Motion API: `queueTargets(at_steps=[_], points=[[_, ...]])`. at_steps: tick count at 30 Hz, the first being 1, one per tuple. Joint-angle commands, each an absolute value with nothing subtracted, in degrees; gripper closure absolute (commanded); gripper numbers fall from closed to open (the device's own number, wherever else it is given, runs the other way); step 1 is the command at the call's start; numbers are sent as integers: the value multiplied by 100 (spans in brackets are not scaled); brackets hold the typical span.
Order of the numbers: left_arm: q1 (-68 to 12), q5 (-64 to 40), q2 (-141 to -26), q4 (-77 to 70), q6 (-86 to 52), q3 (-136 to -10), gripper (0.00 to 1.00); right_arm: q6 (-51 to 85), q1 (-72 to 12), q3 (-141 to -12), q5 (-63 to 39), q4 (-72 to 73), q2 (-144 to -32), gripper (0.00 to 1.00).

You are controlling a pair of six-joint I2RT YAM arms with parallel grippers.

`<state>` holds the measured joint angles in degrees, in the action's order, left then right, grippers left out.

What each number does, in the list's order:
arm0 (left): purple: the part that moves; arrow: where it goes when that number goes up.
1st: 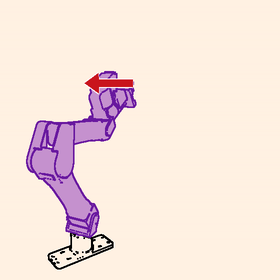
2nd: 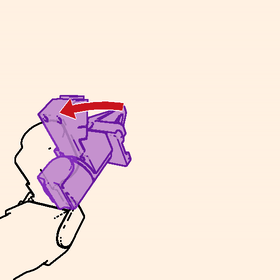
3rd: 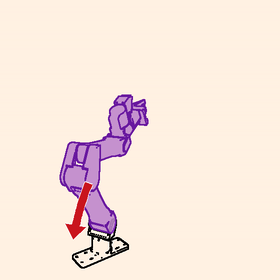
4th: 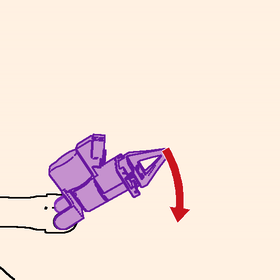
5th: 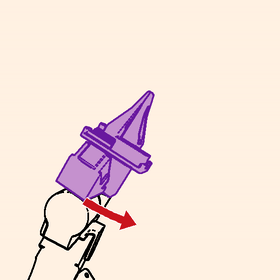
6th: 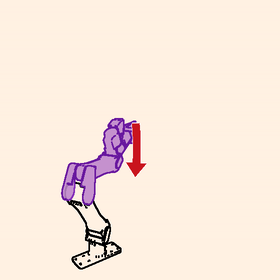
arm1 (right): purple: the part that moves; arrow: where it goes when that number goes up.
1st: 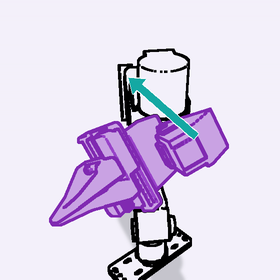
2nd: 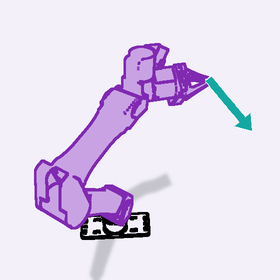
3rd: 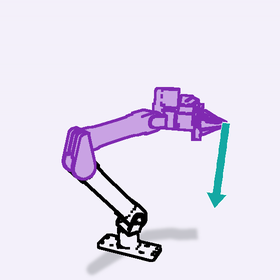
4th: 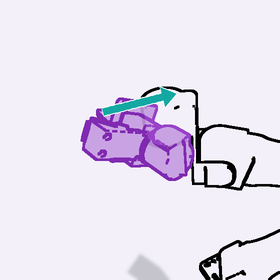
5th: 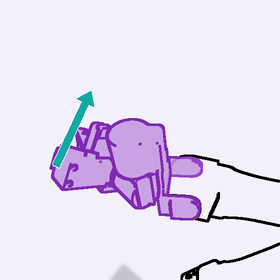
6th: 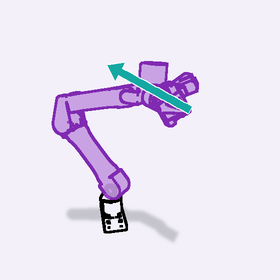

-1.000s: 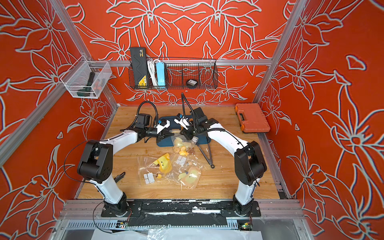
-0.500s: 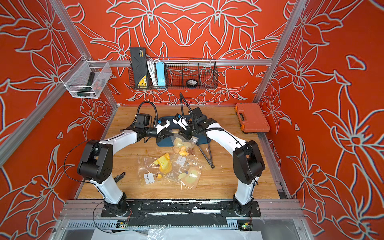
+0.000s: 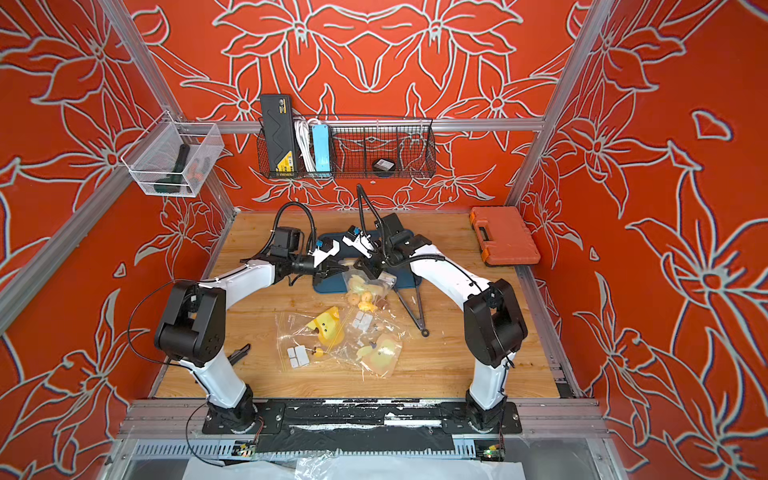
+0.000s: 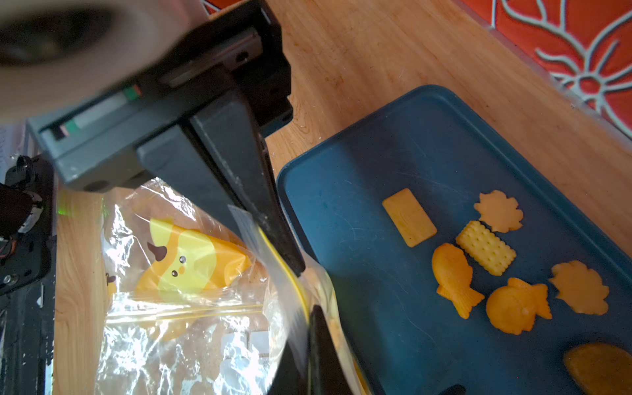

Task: Put the cookies into a resealable bag to prevent moisture
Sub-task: Close the ziploc bag at the center of the board.

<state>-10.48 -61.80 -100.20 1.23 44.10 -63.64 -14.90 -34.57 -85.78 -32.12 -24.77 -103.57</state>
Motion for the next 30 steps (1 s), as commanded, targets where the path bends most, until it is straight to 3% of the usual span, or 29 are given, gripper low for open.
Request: queueTargets(at_steps=[1, 2, 4, 5, 6, 7, 8, 10, 11, 12, 13, 15, 16, 17, 19, 21, 22, 23, 24, 25, 26, 27, 28, 30], points=[[-1055, -6364, -9956, 185, 4518, -6486, 100, -1529, -3515, -8715, -3314, -2337, -10456, 83], [-1052, -6367, -9954, 186, 4518, -6486, 100, -1525, -3516, -8733, -3345, -2356, -10467, 100], [-1055, -6370, -9957, 185, 4517, -6492, 100, -1553, -3523, -8837, -3445, -2478, -10537, 100], [-1055, -6371, -9959, 185, 4518, -6495, 100, -1525, -3531, -8836, -3431, -2441, -10551, 82], [-1055, -6372, -9968, 185, 4518, -6495, 100, -1506, -3536, -8793, -3426, -2348, -10534, 73], [-1055, -6374, -9967, 193, 4517, -6495, 100, -1494, -3553, -8764, -3422, -2300, -10526, 93], [-1054, -6364, -9967, 193, 4518, -6495, 100, -1503, -3551, -8824, -3468, -2350, -10547, 100], [-1055, -6365, -9959, 193, 4522, -6495, 100, -1507, -3551, -8919, -3556, -2438, -10604, 100], [-1055, -6366, -9968, 193, 4519, -6495, 100, -1479, -3559, -8900, -3530, -2368, -10607, 85], [-1055, -6370, -9967, 198, 4519, -6503, 100, -1456, -3560, -8857, -3501, -2280, -10588, 84], [-1055, -6367, -9967, 202, 4526, -6504, 100, -1448, -3560, -8854, -3492, -2271, -10582, 100], [-1054, -6363, -9959, 194, 4526, -6495, 100, -1478, -3560, -8918, -3543, -2393, -10613, 100], [-1052, -6370, -9967, 193, 4522, -6495, 100, -1466, -3560, -8901, -3509, -2380, -10622, 95], [-1055, -6363, -9967, 193, 4517, -6495, 100, -1434, -3560, -8835, -3460, -2292, -10594, 80], [-1055, -6364, -9958, 202, 4524, -6495, 100, -1444, -3560, -8754, -3381, -2255, -10534, 100], [-1055, -6351, -9954, 194, 4532, -6485, 100, -1503, -3560, -8751, -3282, -2386, -10512, 100], [-1055, -6348, -9948, 200, 4528, -6486, 100, -1504, -3563, -8691, -3153, -2352, -10467, 89], [-1055, -6349, -9949, 202, 4534, -6493, 100, -1511, -3560, -8582, -3023, -2250, -10392, 69], [-1055, -6346, -9949, 202, 4525, -6489, 100, -1503, -3561, -8488, -2894, -2156, -10306, 62], [-1055, -6337, -9949, 202, 4533, -6486, 100, -1517, -3551, -8392, -2747, -2085, -10231, 61], [-1055, -6331, -9945, 202, 4535, -6486, 100, -1549, -3542, -8321, -2681, -2103, -10161, 68], [-1055, -6321, -9941, 202, 4531, -6486, 100, -1600, -3521, -8301, -2685, -2191, -10118, 96], [-1055, -6312, -9944, 202, 4535, -6486, 100, -1659, -3495, -8310, -2730, -2336, -10092, 100], [-1055, -6319, -9949, 202, 4535, -6486, 100, -1689, -3446, -8305, -2699, -2491, -10032, 99]])
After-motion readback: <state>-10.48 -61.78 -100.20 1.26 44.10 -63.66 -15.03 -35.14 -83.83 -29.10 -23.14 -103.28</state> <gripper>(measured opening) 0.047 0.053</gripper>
